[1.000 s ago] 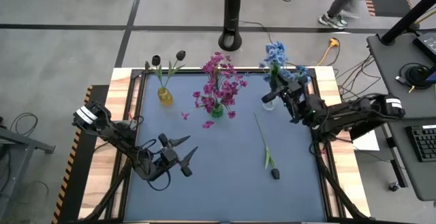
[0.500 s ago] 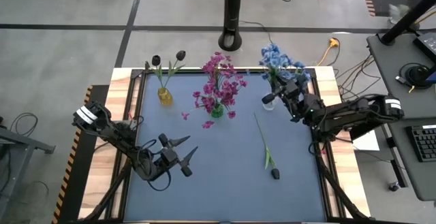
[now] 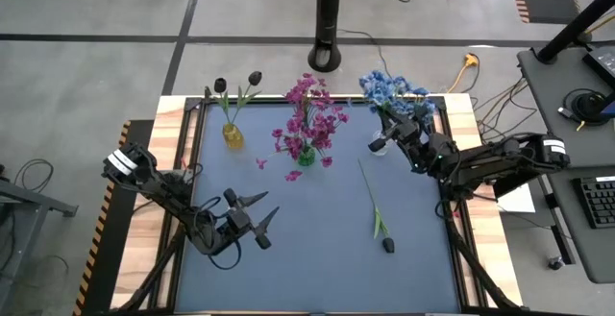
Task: Sort flowers into vase by color
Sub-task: Put the blue flowers into the transparent vase, then put the black tulip into the yellow vase
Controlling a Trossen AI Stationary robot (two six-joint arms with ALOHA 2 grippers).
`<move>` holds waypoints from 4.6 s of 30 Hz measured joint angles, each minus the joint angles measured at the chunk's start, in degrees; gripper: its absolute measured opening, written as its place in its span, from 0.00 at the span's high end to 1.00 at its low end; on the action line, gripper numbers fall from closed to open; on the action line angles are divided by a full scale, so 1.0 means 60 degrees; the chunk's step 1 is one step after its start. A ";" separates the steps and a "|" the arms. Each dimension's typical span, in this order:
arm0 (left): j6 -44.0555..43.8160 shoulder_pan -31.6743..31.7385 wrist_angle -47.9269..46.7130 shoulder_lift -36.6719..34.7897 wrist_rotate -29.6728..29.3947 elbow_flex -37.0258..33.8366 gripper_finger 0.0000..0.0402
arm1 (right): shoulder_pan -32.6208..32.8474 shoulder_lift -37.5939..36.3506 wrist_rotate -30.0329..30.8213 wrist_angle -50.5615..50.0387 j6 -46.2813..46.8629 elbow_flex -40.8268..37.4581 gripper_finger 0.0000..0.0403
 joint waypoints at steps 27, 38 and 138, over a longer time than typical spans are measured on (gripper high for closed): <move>0.0000 0.0000 -0.0046 0.0000 -0.0004 0.0000 0.43 | -0.0372 0.0441 0.0084 -0.0556 0.0736 0.0000 0.92; 0.0000 0.0000 -0.0120 0.0000 -0.0004 0.0000 0.43 | -0.0346 0.0415 0.0123 -0.0687 0.1063 0.0000 0.89; -0.9057 -0.1064 -1.3839 0.0832 0.7352 0.5155 0.43 | 0.5457 0.2628 -0.3176 -1.8324 1.5646 0.4291 0.46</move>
